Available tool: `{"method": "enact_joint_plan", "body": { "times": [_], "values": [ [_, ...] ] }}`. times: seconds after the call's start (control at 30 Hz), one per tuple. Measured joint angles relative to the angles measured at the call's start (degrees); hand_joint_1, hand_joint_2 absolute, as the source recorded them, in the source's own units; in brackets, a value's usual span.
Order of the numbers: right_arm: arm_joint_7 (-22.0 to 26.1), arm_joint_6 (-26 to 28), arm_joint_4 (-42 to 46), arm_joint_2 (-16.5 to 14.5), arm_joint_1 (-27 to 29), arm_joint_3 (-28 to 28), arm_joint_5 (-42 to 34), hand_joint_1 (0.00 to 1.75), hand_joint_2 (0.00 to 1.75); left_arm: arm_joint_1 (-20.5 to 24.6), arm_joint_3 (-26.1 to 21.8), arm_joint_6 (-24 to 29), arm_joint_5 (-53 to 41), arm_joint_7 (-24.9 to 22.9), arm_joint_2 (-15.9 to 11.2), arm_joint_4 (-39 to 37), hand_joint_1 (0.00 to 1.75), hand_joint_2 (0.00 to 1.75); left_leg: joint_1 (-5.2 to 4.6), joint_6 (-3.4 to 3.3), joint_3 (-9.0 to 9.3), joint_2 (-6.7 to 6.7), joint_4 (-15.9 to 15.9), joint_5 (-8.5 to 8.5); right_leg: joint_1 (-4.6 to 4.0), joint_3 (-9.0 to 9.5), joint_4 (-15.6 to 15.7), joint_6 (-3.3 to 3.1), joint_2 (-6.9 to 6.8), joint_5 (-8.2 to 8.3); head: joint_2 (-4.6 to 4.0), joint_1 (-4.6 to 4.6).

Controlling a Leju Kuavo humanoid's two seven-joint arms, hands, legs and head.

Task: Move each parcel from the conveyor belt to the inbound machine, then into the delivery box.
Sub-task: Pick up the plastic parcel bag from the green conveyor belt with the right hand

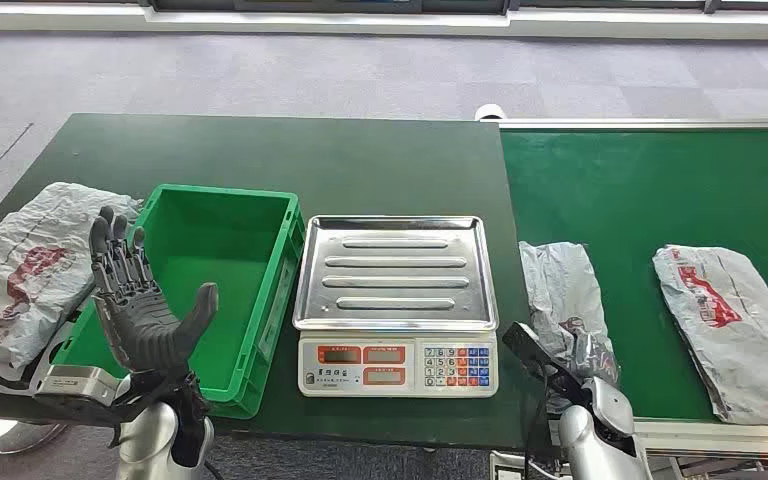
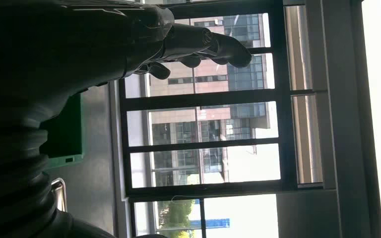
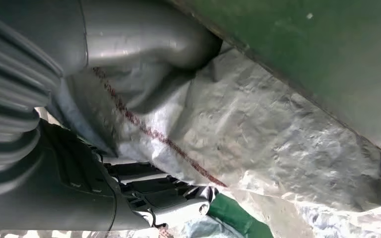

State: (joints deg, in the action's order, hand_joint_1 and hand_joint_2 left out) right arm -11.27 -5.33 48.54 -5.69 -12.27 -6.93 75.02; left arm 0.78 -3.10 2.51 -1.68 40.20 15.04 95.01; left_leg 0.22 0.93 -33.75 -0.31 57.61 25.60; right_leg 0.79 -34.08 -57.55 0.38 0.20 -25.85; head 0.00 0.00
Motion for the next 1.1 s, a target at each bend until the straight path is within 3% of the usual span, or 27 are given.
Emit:
{"method": "enact_joint_plan", "body": {
  "times": [0.27,0.63,0.87,1.1],
  "values": [
    [-0.14,0.22,-0.01,0.34,-0.16,0.48,-0.24,1.75,1.75,-0.20,0.00,1.22,0.11,0.00,-0.02,-0.29,0.00,1.75,0.00,0.00,0.02,-0.02,0.00,0.00,0.00,0.04,0.00,0.00,-0.01,0.00,0.00,0.00],
    [-0.97,6.37,6.00,0.35,1.23,2.28,1.08,1.75,1.75,-3.39,0.00,3.25,0.46,0.02,-0.02,1.85,0.00,1.75,0.00,0.00,-0.05,-0.01,0.00,0.00,0.02,-0.03,0.00,0.00,-0.01,0.00,0.00,0.00],
    [2.64,20.60,21.59,-1.70,2.99,2.40,-3.28,1.75,1.75,-5.36,0.00,4.96,1.13,0.02,0.00,3.98,0.00,1.75,0.00,0.00,-0.05,0.00,0.00,0.00,0.00,-0.07,0.00,0.00,0.00,0.00,0.00,0.00],
    [3.78,22.85,30.86,-2.98,4.10,2.40,-4.34,1.75,1.75,-5.81,0.00,5.25,1.14,0.02,0.00,4.64,0.00,1.75,0.00,0.00,-0.04,0.00,0.00,0.00,0.01,-0.06,0.00,0.00,0.00,0.00,0.00,0.00]
  ]
}}
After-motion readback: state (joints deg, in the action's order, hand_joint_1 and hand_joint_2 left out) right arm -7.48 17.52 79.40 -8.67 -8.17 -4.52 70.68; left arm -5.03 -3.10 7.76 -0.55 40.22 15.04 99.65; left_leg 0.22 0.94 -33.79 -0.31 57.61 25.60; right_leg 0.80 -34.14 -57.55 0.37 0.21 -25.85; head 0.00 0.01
